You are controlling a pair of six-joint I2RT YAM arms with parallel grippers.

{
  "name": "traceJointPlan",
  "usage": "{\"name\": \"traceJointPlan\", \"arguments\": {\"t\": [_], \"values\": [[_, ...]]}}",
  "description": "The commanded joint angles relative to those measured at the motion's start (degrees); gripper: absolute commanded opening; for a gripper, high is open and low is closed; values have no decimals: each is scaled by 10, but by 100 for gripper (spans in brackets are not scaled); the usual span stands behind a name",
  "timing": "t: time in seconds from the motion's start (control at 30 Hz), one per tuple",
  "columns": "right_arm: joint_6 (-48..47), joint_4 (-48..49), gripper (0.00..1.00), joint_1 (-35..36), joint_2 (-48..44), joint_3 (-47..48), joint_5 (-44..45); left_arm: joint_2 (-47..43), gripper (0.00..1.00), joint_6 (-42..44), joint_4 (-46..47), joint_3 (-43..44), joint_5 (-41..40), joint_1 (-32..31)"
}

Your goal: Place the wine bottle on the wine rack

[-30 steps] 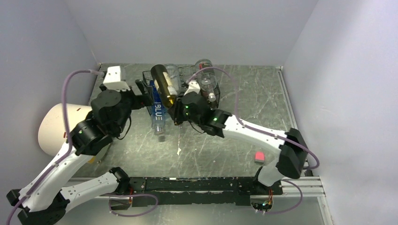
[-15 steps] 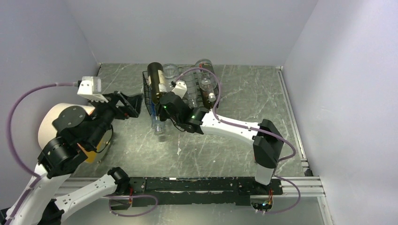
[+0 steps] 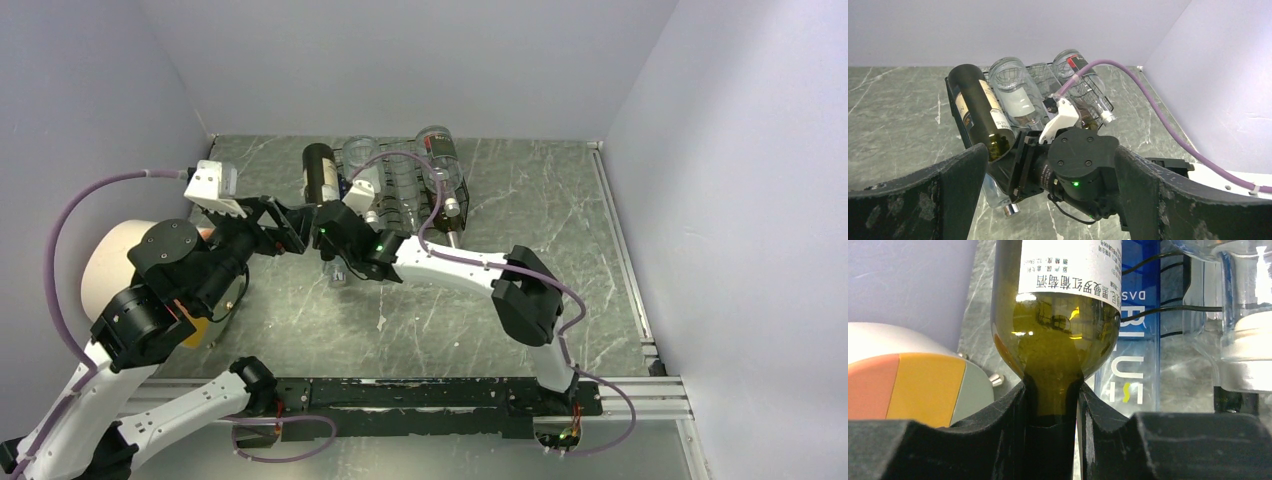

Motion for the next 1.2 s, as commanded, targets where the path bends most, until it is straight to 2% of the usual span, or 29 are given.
{"name": "traceJointPlan", "arguments": {"t": [0.0,0.17,0.53,0.63,0.8,0.9,1.1,1.17], "values": [[7,54,0,2,4,46,57,-2,99,15,6,-3,3,2],[3,45,7,1,29,63,74,-3,99,24,13,-9,17,2],[-17,46,45,-8,69,85,64,13,99,21,1,-2,14,2],[-26,55,60,-9,56,69,66,15,99,19,-5,1,9,2],[-39,60,75,-9,21,35,74,14,99,20,-1,3,6,3],[-44,57,91,-9,-11,15,76,17,99,19,-5,8,0,2],[-131,108,94,-11,-89,-58,2,26,99,17,-2,15,29,3],[-150,89,95,-12,-118,-81,-6,33,99,13,-15,23,27,2]]}}
